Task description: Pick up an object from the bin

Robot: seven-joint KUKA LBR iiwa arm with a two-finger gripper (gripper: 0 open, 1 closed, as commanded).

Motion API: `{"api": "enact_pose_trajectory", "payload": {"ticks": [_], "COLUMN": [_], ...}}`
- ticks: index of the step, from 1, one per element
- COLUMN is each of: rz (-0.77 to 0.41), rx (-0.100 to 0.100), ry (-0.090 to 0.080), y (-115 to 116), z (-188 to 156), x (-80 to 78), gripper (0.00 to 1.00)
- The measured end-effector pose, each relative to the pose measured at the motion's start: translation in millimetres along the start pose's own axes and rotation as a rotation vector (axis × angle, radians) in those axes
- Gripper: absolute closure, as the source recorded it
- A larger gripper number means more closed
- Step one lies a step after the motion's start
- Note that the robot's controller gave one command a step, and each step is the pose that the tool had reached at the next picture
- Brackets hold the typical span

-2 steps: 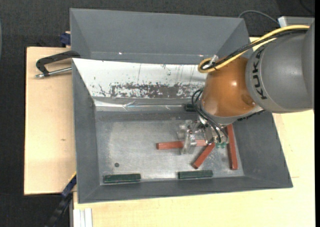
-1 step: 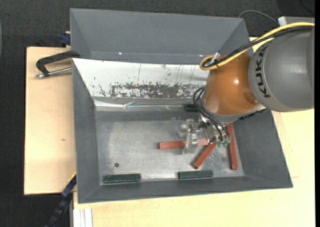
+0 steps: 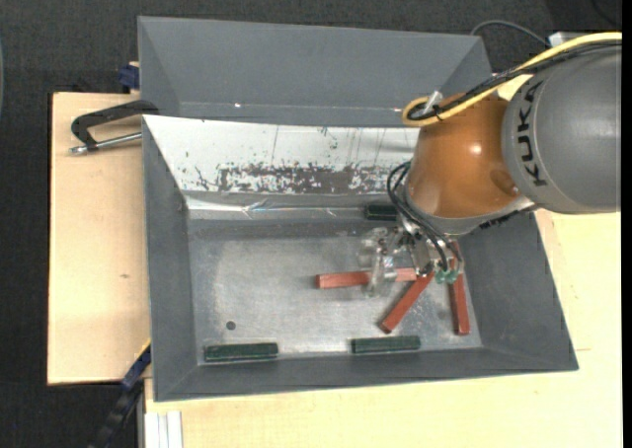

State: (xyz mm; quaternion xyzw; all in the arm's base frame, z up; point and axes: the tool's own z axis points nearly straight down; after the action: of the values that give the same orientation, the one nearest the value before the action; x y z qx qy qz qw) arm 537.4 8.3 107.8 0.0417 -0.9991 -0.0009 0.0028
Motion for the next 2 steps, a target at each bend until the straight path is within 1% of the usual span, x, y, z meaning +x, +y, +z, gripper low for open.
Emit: {"api": "enact_pose_trajectory", "payload": {"ticks": [2], "rz": [0.000], "rx": [0.001], "ry": [-0.011], "y": [0.0], "z": [-43.6], "x": [-2.7], "gripper": [1.00]}}
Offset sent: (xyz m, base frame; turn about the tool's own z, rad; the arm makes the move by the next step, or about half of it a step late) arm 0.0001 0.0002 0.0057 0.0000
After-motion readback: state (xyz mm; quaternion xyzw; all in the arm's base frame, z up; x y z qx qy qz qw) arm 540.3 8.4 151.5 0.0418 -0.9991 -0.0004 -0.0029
